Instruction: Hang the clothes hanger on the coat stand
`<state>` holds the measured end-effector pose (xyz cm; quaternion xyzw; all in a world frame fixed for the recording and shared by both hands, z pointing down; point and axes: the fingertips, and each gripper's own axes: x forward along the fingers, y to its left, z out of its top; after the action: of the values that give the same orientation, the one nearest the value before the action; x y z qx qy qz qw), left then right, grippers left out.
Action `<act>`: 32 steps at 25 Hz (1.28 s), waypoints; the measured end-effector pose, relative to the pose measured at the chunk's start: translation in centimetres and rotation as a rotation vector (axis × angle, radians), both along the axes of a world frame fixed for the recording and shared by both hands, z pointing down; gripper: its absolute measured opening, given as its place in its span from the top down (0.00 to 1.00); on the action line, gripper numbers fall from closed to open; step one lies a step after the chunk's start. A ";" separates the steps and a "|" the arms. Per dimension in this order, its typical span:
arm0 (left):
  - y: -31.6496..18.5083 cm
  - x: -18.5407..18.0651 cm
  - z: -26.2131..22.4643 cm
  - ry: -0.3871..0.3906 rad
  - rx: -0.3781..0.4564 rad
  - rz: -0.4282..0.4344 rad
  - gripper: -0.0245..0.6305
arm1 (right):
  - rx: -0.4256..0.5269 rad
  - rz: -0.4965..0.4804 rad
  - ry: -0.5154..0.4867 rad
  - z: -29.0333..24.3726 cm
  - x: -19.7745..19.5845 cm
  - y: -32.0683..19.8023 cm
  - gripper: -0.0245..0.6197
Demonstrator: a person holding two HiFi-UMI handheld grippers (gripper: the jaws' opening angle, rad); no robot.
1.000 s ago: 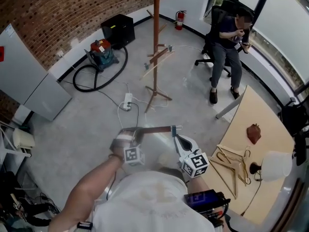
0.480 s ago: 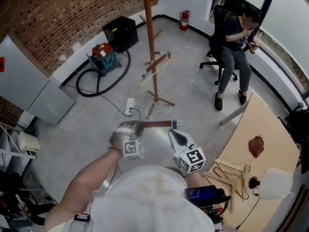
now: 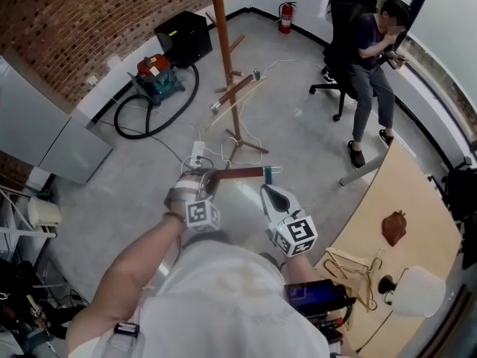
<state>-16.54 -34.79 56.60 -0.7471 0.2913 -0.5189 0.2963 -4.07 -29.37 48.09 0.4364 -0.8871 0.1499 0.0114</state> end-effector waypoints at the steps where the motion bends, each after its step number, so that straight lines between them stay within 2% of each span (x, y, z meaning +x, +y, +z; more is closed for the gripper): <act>1: -0.5 -0.1 -0.1 0.003 0.000 -0.005 0.78 | 0.001 0.001 -0.002 0.0 0.0 -0.6 0.94; 11: -6.8 -1.1 1.3 0.046 -0.020 -0.020 0.78 | -0.042 0.021 -0.001 0.4 -0.5 -6.2 0.94; 20: -13.2 -2.5 1.8 0.067 -0.013 0.018 0.78 | -0.041 0.025 0.051 0.3 -3.5 -12.2 0.94; 27: -18.1 -2.8 1.2 0.077 -0.007 0.047 0.78 | -0.039 0.074 0.061 0.1 -4.9 -15.8 0.94; 32: -20.9 -2.5 0.8 0.091 -0.012 0.026 0.78 | -0.056 0.078 0.068 0.6 -5.3 -17.1 0.94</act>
<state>-19.00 -55.69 57.36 -0.7754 0.2914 -0.4823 0.2851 -9.34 -46.44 48.74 0.4748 -0.8641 0.1602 0.0482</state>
